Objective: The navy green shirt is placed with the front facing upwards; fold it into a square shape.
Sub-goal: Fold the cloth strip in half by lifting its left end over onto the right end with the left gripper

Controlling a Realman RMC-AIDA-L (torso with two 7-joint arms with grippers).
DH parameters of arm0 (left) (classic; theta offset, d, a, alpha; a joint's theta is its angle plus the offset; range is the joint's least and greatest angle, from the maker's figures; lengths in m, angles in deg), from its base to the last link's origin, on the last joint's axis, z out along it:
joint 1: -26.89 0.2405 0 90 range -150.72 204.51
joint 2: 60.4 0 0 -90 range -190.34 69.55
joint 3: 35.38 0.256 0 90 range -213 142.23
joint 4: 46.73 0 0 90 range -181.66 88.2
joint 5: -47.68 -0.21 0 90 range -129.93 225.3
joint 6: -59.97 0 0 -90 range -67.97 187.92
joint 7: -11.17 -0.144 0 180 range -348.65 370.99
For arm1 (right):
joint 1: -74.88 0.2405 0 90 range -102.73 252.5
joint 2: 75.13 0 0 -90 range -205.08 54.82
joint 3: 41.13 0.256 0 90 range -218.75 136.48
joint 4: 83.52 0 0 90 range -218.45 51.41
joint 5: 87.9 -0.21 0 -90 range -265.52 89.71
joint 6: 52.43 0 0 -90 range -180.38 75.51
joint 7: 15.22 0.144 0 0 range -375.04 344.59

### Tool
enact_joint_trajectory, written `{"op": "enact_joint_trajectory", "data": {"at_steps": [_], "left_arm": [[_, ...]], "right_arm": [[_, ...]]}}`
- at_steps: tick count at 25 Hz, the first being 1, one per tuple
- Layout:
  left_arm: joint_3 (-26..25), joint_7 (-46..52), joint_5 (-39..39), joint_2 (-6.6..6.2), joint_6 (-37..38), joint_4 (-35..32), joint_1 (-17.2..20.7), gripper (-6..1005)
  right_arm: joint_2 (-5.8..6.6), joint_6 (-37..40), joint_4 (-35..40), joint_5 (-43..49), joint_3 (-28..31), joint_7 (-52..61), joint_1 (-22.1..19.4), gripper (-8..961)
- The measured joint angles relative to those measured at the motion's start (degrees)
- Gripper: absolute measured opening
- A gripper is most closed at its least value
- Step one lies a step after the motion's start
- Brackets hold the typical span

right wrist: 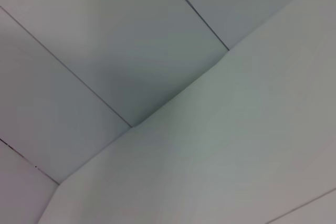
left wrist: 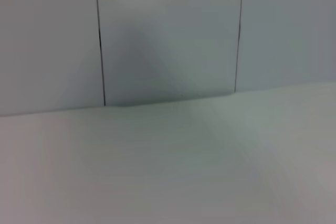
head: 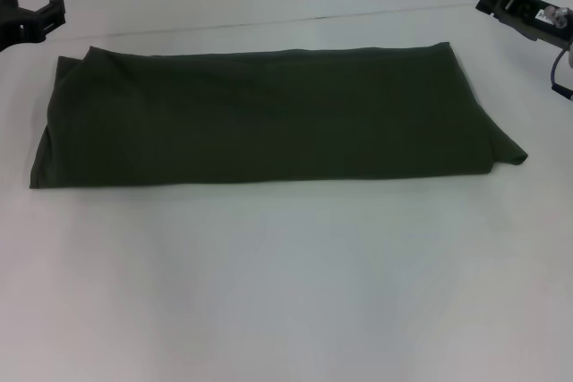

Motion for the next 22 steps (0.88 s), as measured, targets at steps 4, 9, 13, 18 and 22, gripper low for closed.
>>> {"op": "enact_joint_trajectory", "data": {"at_steps": [4,9,13,18,22], "left_arm": [[0.05,1.18,0.29,0.08,4.13,-2.2,1.63,649],[2.32,6.16,-0.24,0.1,11.17,-6.64,5.06,760],[3.01,8.9,-0.26,0.31,17.03,-10.19,8.06,901],[2.78,11.21,-1.01,-0.03,25.18,-12.02,10.65,934],[2.56,12.93,-1.19,0.44,29.46,-13.44,13.01,934]], "right_arm": [[0.06,1.0,0.02,-0.02,0.0,-0.79,-0.24,635],[0.23,6.74,0.44,-1.27,0.28,-3.38,-1.64,691],[1.27,11.74,0.55,-1.73,0.15,-3.85,-3.75,736],[3.33,18.23,0.66,-1.67,0.19,-2.48,-7.18,803],[5.24,21.46,0.76,-0.13,0.01,0.53,-9.88,805]]}}
